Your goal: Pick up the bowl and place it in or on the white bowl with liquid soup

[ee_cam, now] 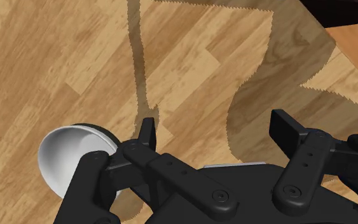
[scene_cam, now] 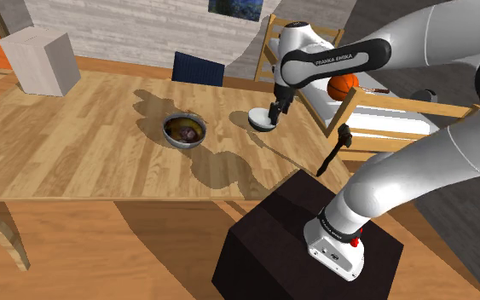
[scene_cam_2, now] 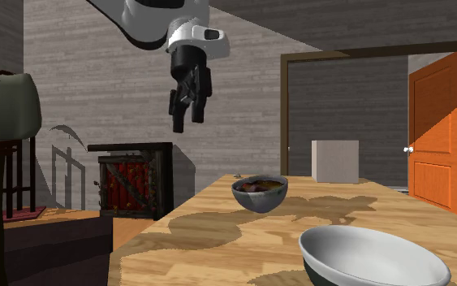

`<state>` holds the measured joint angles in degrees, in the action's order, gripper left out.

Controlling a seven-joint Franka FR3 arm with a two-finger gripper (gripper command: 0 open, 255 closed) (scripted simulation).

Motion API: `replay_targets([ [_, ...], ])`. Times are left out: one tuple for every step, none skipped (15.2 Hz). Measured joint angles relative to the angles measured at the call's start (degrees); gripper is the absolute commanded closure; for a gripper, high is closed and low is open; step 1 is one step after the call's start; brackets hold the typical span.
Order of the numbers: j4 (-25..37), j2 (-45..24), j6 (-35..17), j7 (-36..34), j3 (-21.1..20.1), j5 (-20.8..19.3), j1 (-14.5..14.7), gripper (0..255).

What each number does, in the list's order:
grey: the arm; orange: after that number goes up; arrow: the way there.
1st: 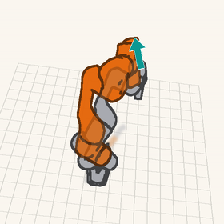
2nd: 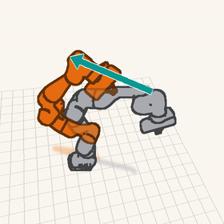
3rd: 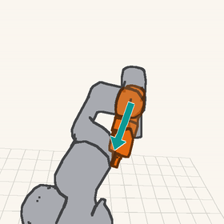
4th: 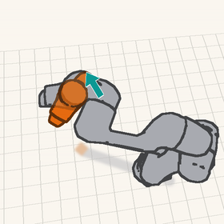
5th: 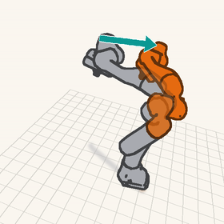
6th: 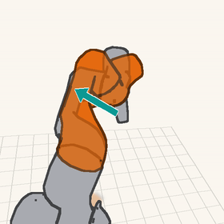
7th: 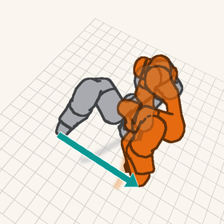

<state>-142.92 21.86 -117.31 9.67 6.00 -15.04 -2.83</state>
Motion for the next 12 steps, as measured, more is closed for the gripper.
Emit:
replay_targets([
  [0.54, -2.26, -2.08, -0.14, 0.33, -0.49, -0.27, 0],
  [1.51, -4.88, -4.08, -0.4, 0.55, -0.89, -0.46, 0],
  [2.02, -6.87, -5.92, -0.46, 0.89, -1.42, -0.78, 0],
  [2.26, -8.95, -8.06, -0.76, 1.16, -1.96, -1.06, 0],
  [3.34, -11.17, -9.61, -0.81, 1.46, -2.38, -1.33, 0],
  [4.23, -13.12, -11.06, -0.81, 1.79, -2.8, -1.65, 0],
  [4.89, -14.93, -12.56, -1.03, 2.02, -3.22, -1.89, 0],
  [5.95, -17.08, -14.02, -1.25, 2.22, -3.58, -2.1, 0],
  [6.86, -19.41, -15.86, -1.1, 2.71, -4.02, -2.55, 0],
  [8.23, -21.66, -17.15, -1.16, 2.96, -4.28, -2.8, 0],
  [9.26, -23.8, -18.62, -1.36, 3.22, -4.64, -3.06, 0],
  [10.47, -25.96, -19.92, -1.62, 3.4, -4.92, -3.23, 0],
])
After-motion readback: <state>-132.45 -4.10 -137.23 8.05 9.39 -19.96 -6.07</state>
